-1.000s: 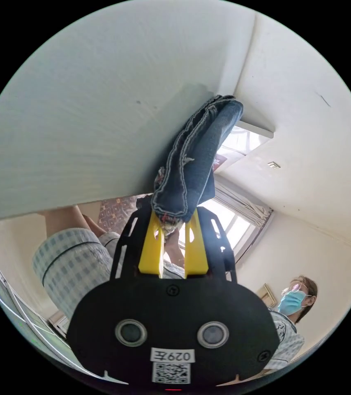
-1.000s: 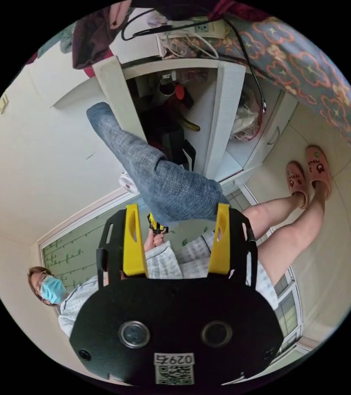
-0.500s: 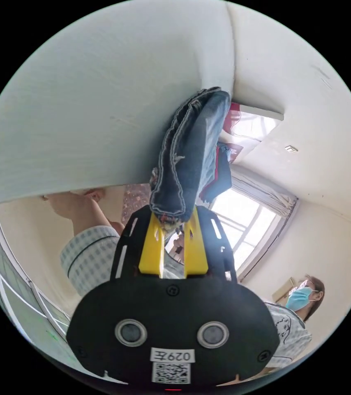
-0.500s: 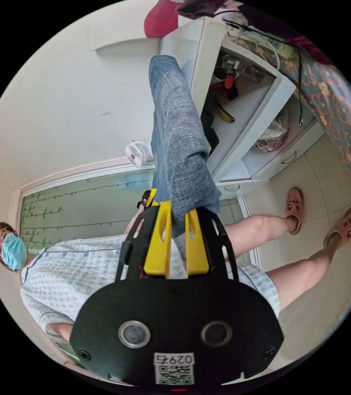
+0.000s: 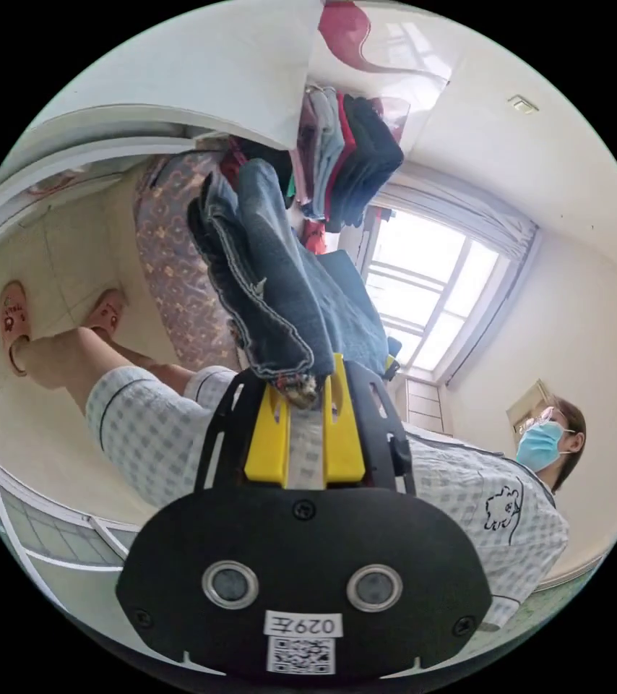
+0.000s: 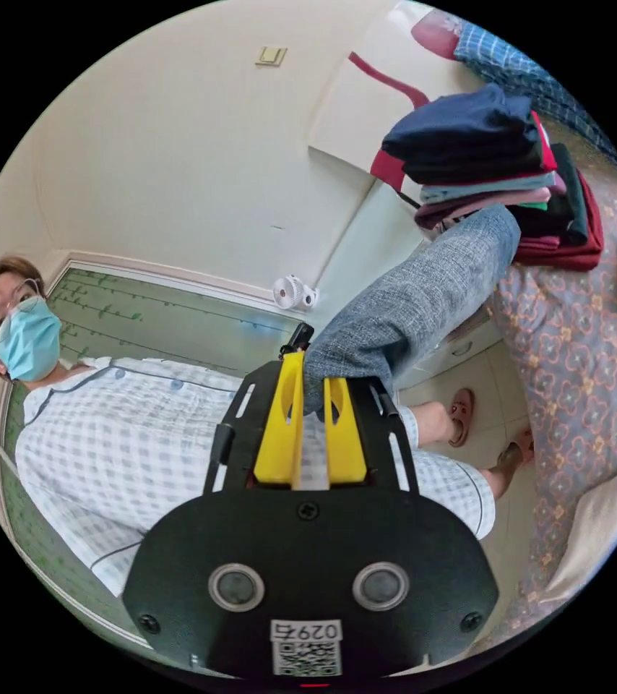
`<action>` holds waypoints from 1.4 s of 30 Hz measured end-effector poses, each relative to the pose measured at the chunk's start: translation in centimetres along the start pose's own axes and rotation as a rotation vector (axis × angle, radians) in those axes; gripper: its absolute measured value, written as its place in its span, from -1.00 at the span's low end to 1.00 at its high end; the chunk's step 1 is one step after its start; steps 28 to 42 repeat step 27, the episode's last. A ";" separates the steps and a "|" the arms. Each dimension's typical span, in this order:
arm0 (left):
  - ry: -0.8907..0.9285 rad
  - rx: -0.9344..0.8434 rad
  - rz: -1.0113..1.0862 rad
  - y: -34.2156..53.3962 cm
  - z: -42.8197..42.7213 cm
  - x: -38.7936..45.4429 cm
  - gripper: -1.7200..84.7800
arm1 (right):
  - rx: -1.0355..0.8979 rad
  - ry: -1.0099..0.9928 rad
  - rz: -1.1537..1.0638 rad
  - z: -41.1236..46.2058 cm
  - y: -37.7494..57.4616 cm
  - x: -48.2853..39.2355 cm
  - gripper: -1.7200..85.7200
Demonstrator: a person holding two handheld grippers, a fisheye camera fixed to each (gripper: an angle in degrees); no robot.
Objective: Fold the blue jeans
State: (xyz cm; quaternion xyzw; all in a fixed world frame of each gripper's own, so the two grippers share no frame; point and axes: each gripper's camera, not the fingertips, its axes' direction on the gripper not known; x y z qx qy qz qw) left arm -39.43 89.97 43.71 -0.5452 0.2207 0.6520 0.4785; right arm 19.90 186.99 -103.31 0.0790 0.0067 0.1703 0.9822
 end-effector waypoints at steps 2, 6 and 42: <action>0.013 -0.112 0.062 -4.0 6.3 1.4 -0.83 | 0.086 0.092 -0.009 -5.5 1.9 -1.7 -0.97; -0.041 -0.453 0.169 -11.7 23.4 5.8 -0.83 | 0.301 0.310 0.121 -17.0 8.9 -3.8 -0.95; -0.169 0.047 -0.160 -4.7 8.2 -0.9 -0.98 | -0.011 0.665 0.496 -20.9 -10.3 12.6 -0.79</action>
